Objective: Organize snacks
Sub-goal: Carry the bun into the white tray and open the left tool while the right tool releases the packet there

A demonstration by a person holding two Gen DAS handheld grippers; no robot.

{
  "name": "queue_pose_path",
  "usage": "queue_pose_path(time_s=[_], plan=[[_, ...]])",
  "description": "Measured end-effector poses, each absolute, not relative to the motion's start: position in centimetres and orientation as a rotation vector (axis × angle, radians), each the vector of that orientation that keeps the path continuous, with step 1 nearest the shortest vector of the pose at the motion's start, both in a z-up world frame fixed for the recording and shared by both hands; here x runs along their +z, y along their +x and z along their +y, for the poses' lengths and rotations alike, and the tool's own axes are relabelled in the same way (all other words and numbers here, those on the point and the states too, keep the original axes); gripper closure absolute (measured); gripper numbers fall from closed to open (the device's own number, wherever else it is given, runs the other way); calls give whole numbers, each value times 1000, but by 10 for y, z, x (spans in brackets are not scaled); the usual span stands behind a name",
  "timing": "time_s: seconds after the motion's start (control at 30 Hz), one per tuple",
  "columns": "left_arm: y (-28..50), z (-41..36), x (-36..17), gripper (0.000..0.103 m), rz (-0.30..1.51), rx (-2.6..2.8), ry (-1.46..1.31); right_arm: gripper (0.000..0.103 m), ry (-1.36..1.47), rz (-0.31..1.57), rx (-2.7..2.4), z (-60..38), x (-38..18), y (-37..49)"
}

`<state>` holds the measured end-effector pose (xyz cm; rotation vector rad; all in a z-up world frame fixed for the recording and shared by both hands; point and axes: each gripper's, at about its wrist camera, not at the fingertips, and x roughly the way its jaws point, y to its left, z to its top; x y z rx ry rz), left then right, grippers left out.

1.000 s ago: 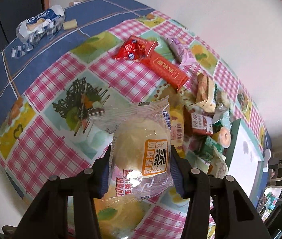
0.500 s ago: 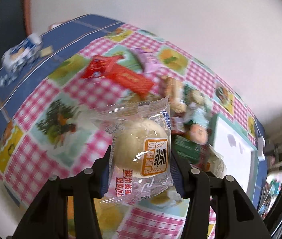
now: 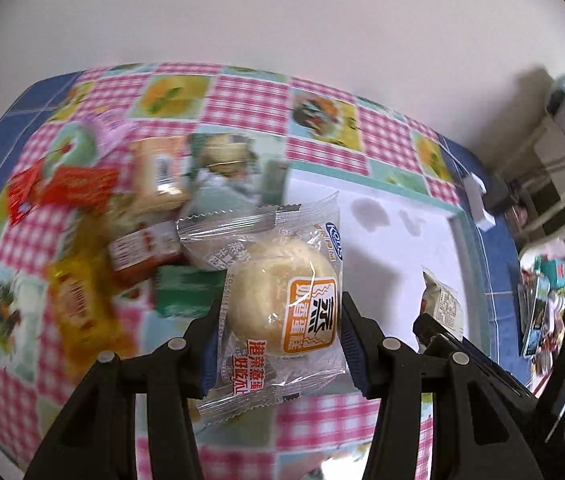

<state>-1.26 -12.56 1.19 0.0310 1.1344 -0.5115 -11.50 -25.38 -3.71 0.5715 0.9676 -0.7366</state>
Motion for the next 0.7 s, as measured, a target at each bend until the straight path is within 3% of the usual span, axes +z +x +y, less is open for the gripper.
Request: queue_pose_path(time_s=[0.7], plan=[[28,-218,-28,50,1117,-579,110,49,628,878,-867,-332,-50,-112]])
